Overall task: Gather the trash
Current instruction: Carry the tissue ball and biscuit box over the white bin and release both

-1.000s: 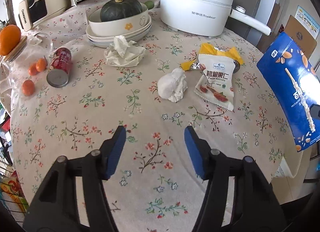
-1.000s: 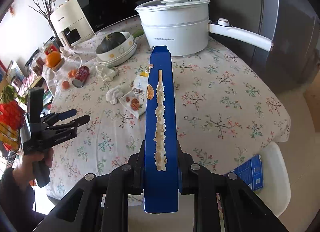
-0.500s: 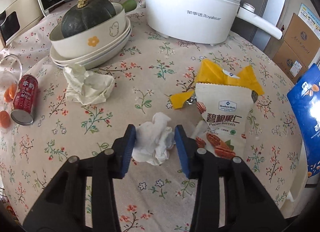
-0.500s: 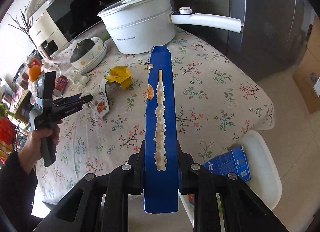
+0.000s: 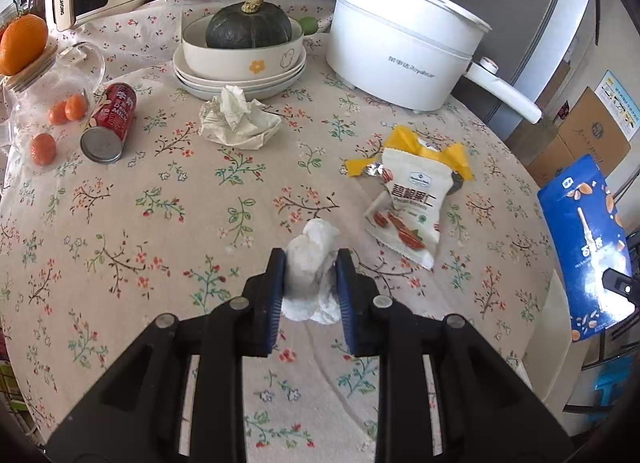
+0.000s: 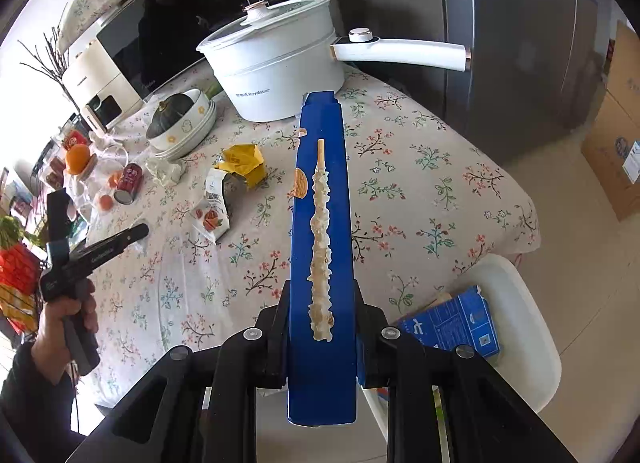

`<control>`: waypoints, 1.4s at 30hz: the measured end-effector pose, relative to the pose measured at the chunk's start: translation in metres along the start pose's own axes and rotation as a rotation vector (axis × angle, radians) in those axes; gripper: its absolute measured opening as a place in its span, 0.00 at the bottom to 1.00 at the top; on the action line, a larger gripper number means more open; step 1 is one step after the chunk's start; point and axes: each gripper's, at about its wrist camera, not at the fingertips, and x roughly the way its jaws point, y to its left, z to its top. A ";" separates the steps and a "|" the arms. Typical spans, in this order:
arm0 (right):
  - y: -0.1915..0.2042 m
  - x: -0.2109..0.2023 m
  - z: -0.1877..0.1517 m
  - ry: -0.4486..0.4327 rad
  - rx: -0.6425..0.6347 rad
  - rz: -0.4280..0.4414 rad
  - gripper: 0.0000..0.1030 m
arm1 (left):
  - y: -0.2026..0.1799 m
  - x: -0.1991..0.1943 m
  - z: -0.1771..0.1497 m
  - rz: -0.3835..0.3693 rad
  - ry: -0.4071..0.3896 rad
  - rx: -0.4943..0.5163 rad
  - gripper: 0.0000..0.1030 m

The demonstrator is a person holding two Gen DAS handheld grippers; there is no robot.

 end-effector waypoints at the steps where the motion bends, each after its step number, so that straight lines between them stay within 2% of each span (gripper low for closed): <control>1: 0.000 -0.003 -0.003 -0.003 -0.001 -0.002 0.23 | -0.003 -0.011 -0.006 -0.010 -0.004 -0.004 0.26; 7: -0.007 -0.023 -0.021 -0.020 0.001 -0.032 0.23 | -0.027 -0.062 -0.037 -0.100 -0.037 -0.006 0.26; 10: -0.018 -0.034 -0.029 -0.029 0.020 -0.044 0.23 | -0.041 -0.076 -0.052 -0.144 -0.060 0.011 0.26; 14: -0.038 -0.046 -0.041 -0.037 0.065 -0.078 0.23 | -0.061 -0.077 -0.059 -0.200 -0.048 0.027 0.26; 28: -0.101 -0.058 -0.079 0.025 0.139 -0.145 0.23 | -0.126 -0.060 -0.078 -0.239 -0.001 0.147 0.27; 34: -0.121 -0.037 -0.093 0.123 0.169 -0.192 0.23 | -0.154 -0.046 -0.080 -0.293 0.032 0.151 0.27; 42: -0.142 -0.011 -0.105 0.232 0.209 -0.230 0.23 | -0.198 -0.035 -0.087 -0.342 0.052 0.224 0.27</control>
